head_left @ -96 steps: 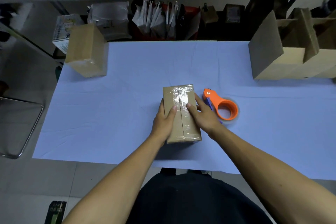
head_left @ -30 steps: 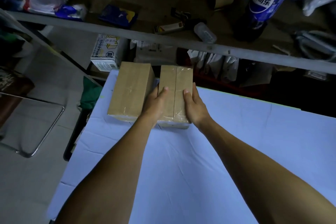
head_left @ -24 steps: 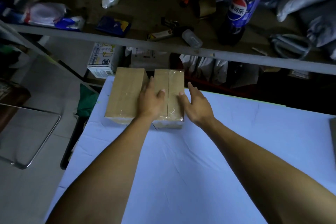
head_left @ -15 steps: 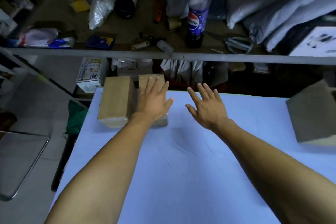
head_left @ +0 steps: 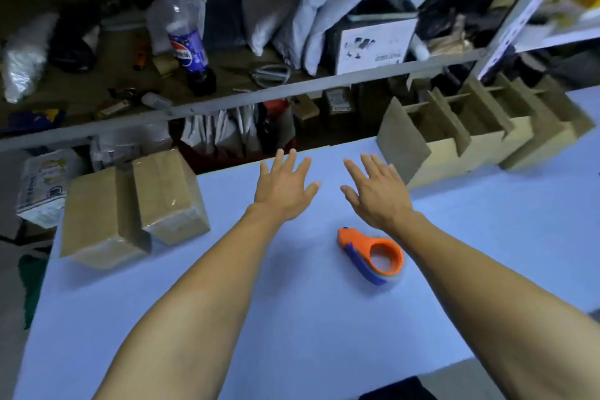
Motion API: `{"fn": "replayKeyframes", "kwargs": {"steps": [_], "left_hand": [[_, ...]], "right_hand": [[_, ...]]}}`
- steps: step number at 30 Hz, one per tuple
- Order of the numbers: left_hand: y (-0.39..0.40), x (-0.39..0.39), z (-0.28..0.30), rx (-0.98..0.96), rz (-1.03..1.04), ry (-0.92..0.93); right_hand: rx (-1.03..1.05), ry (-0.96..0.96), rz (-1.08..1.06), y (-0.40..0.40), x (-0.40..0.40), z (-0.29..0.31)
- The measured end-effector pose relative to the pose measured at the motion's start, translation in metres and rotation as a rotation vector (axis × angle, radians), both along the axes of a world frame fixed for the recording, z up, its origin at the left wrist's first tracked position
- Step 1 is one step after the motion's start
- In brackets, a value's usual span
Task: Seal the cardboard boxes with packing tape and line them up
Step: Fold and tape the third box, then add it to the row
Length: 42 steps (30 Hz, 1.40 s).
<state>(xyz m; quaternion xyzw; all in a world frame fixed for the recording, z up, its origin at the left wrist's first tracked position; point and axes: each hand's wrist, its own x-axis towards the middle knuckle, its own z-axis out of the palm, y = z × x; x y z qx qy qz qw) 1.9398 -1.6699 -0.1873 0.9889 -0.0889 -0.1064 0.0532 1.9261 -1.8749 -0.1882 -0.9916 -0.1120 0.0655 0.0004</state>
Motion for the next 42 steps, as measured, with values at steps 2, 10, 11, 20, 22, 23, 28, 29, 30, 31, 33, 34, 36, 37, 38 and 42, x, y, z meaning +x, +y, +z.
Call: {"fn": "replayKeyframes", "kwargs": {"steps": [2, 10, 11, 20, 22, 23, 28, 29, 30, 31, 33, 34, 36, 37, 38, 42], "left_hand": [[-0.035, 0.002, -0.003, -0.004, -0.034, 0.023], [-0.164, 0.031, -0.013, -0.010, -0.066, 0.036], [-0.179, 0.036, -0.014, -0.030, -0.058, 0.045], [-0.268, 0.073, -0.019, -0.254, 0.169, 0.092], [-0.279, 0.078, -0.020, -0.322, 0.190, 0.101], [-0.283, 0.081, -0.020, -0.360, 0.198, 0.086], [-0.297, 0.090, -0.021, -0.458, 0.367, -0.028], [-0.297, 0.091, -0.020, -0.466, 0.407, -0.048], [-0.297, 0.091, -0.019, -0.468, 0.429, -0.063], [-0.296, 0.089, -0.018, -0.463, 0.434, -0.074], [-0.291, 0.080, -0.017, -0.451, 0.427, -0.102], [-0.287, 0.073, -0.017, -0.457, 0.423, -0.118], [-0.276, 0.052, -0.021, -0.471, 0.403, -0.153], [-0.271, 0.038, -0.024, -0.476, 0.387, -0.174], [-0.266, 0.024, -0.028, -0.488, 0.371, -0.191], [-0.256, -0.013, -0.038, -0.556, 0.354, -0.219]], "right_hand": [[0.005, -0.004, -0.032, -0.032, -0.002, -0.003], [0.036, -0.034, -0.073, -0.164, 0.022, -0.002], [0.054, -0.031, -0.087, -0.179, 0.029, -0.002], [0.099, 0.033, -0.013, -0.244, 0.078, -0.013], [0.109, 0.030, 0.005, -0.245, 0.084, -0.015], [0.119, 0.026, 0.013, -0.245, 0.086, -0.016], [0.162, -0.054, 0.054, -0.247, 0.087, -0.020], [0.180, -0.069, 0.049, -0.246, 0.087, -0.021], [0.198, -0.084, 0.046, -0.246, 0.086, -0.022], [0.215, -0.100, 0.051, -0.246, 0.085, -0.023], [0.289, -0.152, 0.076, -0.244, 0.080, -0.025], [0.355, -0.189, 0.088, -0.243, 0.075, -0.027], [0.474, -0.246, 0.093, -0.241, 0.061, -0.031], [0.508, -0.259, 0.086, -0.240, 0.052, -0.033], [0.537, -0.252, 0.070, -0.239, 0.044, -0.037], [0.734, -0.010, -0.144, -0.227, 0.026, -0.051]]}}
